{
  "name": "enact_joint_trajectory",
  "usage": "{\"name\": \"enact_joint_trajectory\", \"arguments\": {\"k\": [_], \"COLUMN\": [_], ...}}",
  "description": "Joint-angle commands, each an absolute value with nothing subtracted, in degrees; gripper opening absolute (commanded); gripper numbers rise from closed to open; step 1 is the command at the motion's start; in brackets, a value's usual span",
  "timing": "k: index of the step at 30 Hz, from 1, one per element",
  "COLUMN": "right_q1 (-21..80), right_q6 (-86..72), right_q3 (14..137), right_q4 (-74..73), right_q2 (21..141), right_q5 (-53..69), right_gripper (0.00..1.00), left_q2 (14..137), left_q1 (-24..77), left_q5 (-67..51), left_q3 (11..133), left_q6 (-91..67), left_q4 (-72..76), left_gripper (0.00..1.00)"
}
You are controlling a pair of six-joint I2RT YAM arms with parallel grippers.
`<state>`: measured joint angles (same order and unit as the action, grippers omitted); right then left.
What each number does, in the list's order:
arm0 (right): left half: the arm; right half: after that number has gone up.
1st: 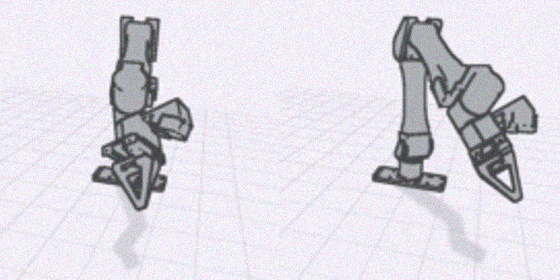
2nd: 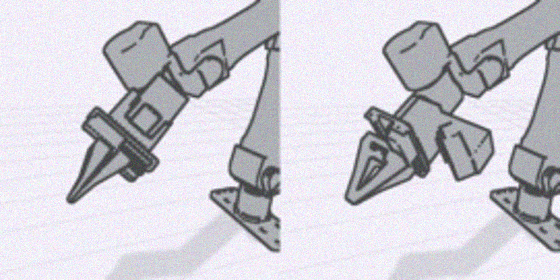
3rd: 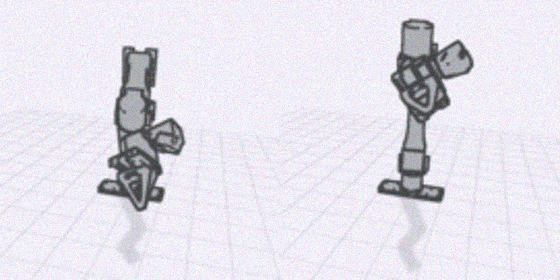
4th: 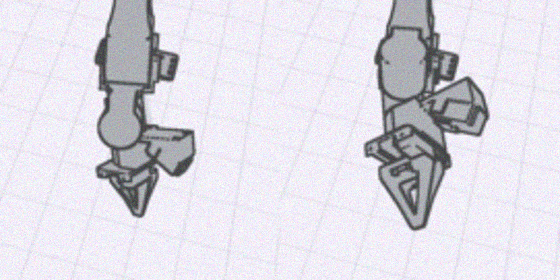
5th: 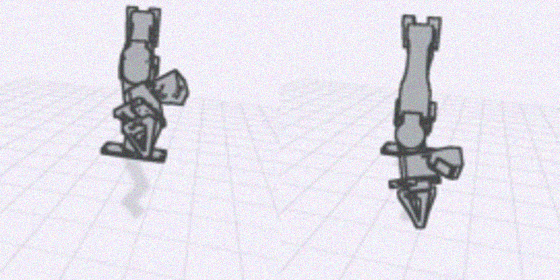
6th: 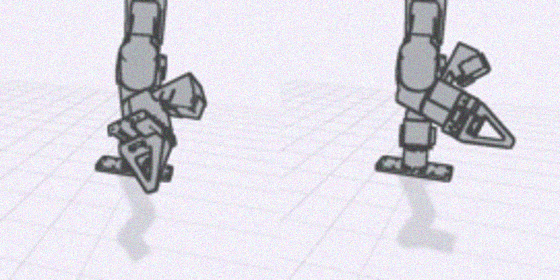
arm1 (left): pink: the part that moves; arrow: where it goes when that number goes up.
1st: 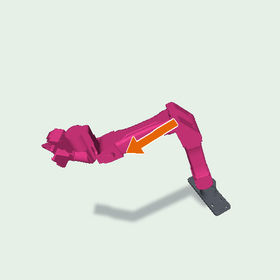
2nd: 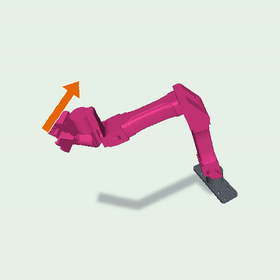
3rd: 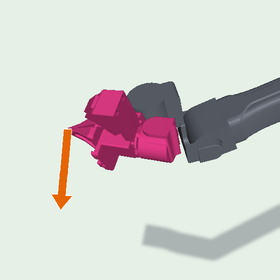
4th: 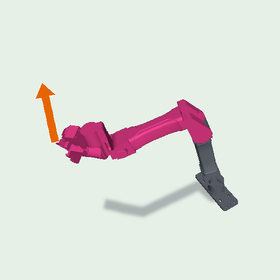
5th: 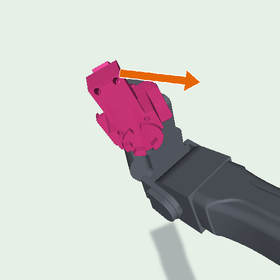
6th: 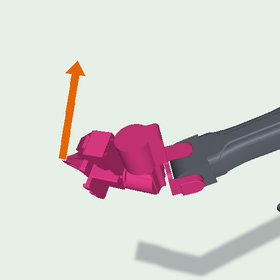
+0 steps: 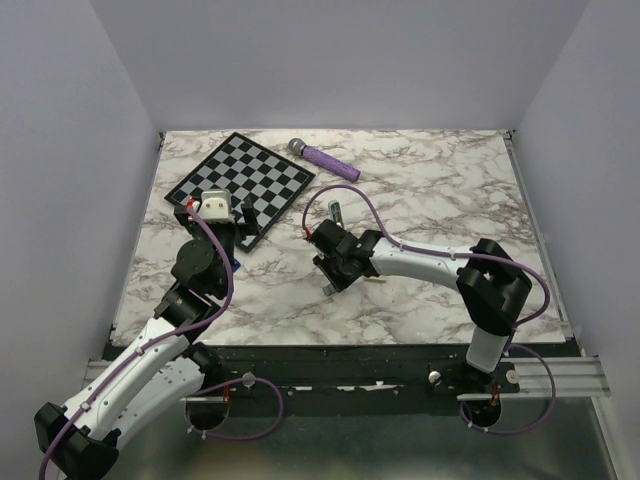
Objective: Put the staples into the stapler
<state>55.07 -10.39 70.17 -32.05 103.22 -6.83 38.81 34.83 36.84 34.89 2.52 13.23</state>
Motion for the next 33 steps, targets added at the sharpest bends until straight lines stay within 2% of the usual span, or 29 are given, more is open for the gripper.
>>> {"name": "enact_joint_trajectory", "arguments": {"k": [1,12,19,33], "right_q1": [54.8,54.6,54.4,54.3], "right_q6": [-11.1,-11.1,-11.0,-10.6], "right_q3": [69.2,68.5,68.7,70.6], "right_q4": [-30.2,-30.3,-30.7,-30.8], "right_q2": [105.3,106.9,106.7,107.6], "right_q5": [-7.6,-8.8,-9.8,-9.1], "right_gripper": [0.34,0.33,0.28,0.29], "left_q2": [38.5,38.8,39.0,39.4], "left_q1": [34.4,34.4,34.4,34.4], "left_q5": [36.6,36.7,36.3,35.8], "left_q3": [34.5,34.5,34.5,34.5], "left_q6": [2.6,2.5,2.5,2.2], "left_q4": [14.2,14.2,14.2,14.0], "left_gripper": [0.99,0.99,0.99,0.99]}}
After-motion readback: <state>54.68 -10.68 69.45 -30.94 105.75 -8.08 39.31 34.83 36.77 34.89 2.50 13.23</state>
